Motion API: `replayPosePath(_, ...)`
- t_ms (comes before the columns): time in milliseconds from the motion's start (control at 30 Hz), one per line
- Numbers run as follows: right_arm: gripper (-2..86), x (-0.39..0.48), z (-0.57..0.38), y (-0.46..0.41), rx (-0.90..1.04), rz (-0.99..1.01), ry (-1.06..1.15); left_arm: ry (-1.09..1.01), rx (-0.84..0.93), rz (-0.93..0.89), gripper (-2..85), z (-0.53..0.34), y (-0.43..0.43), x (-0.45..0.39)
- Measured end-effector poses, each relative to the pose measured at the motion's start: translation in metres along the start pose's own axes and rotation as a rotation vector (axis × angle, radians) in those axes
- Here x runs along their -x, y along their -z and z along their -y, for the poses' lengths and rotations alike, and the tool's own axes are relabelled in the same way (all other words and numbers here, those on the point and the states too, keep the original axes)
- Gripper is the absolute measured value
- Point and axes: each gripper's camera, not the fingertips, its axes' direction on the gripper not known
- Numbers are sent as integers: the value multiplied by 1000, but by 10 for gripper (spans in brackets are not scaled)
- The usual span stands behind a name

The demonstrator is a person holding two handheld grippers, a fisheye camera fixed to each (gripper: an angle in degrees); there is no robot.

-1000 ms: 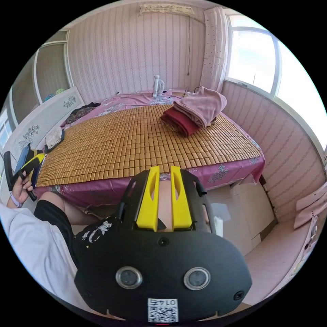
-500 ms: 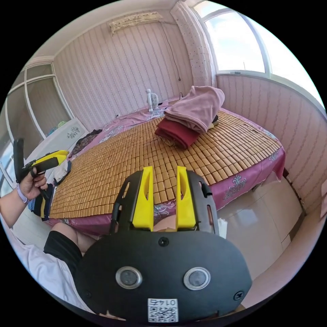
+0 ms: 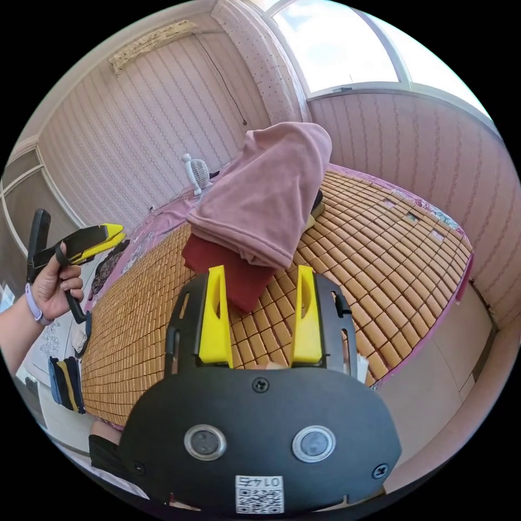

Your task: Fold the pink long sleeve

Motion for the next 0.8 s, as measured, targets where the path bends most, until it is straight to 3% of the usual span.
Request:
replayPosePath(100,177,-27,32,-14,-2,40,-53,17,21,6,139,37,-43,-3)
replayPosePath(267,138,-58,64,-34,71,160,-40,232,93,36,143,62,-103,7)
replayPosePath(367,93,-68,77,-28,122,189,25,192,139,110,111,67,-105,4)
replayPosePath(433,62,-62,80,1,77,192,122,98,156,59,57,69,-87,-6)
replayPosePath(567,49,-49,73,68,-41,257,150,-39,98,24,47,56,-29,-31)
replayPosePath(700,44,-25,31,155,-154,405,97,-109,-30,-165,46,-22,82,-37)
replayPosePath(800,43,23,-12,193,-159,538,156,-56,-88,-189,45,-108,157,-15)
